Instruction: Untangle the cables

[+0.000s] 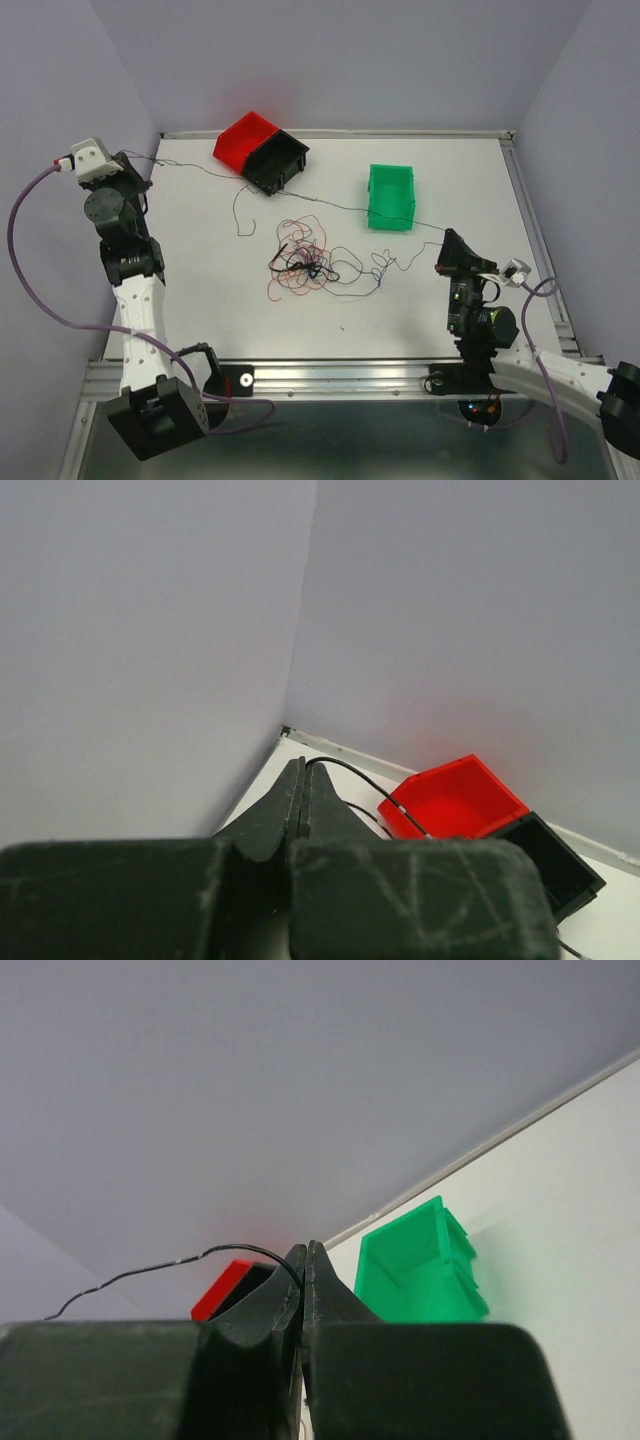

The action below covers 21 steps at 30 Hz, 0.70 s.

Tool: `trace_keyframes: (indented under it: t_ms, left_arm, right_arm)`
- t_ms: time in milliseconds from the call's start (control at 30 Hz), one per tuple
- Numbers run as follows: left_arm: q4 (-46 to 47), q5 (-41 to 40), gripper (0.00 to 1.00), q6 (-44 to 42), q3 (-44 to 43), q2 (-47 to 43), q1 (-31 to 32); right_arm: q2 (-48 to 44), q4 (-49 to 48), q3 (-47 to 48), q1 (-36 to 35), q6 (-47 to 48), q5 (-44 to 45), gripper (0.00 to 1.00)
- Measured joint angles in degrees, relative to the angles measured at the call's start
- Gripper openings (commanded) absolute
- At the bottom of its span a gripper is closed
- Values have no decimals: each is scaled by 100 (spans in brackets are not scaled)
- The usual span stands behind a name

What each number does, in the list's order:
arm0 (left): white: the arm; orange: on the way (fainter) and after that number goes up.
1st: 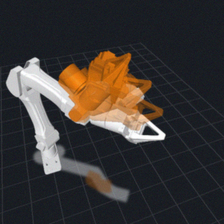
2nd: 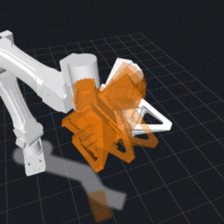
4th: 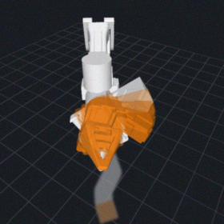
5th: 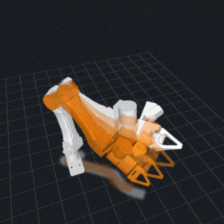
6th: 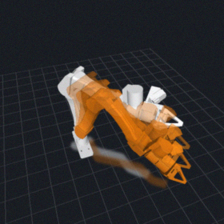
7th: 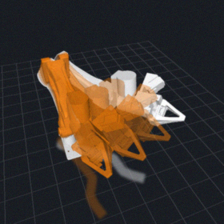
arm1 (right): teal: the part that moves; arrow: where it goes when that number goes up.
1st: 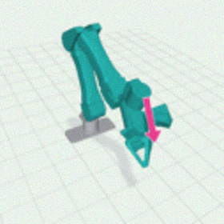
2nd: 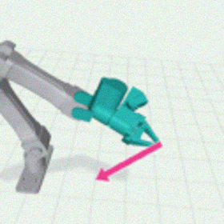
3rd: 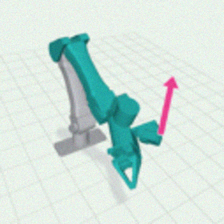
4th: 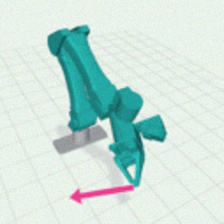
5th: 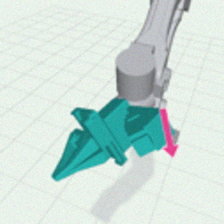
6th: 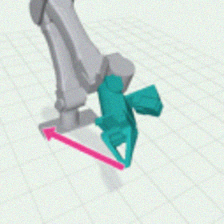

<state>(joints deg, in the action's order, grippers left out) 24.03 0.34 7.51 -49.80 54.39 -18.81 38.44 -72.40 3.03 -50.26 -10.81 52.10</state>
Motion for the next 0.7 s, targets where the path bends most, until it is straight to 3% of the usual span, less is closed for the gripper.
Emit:
trace_keyframes:
  t_ms: [233,400,567,633,667,700]
  left_arm:
    - [0,330,0,417,-181,254,-669]
    - [-20,673,0,680,-181,350,-1117]
    - [31,846,0,793,-181,289,-1128]
    - [96,984,0,807,-181,245,-1130]
    - [133,1062,0,809,-179,232,-1130]
    - [223,1292,0,833,-175,221,-1130]
  right_arm:
    - [-1119,658,0,0,-315,1266,1]
    - [-1915,1222,0,0,-358,1392,1]
    - [-2120,1598,0,0,-356,1307,1]
    - [-2114,1685,0,2,-306,1038,12]
    - [-2083,1698,0,2,-240,752,25]
    - [-2022,1707,0,2,-201,385,32]
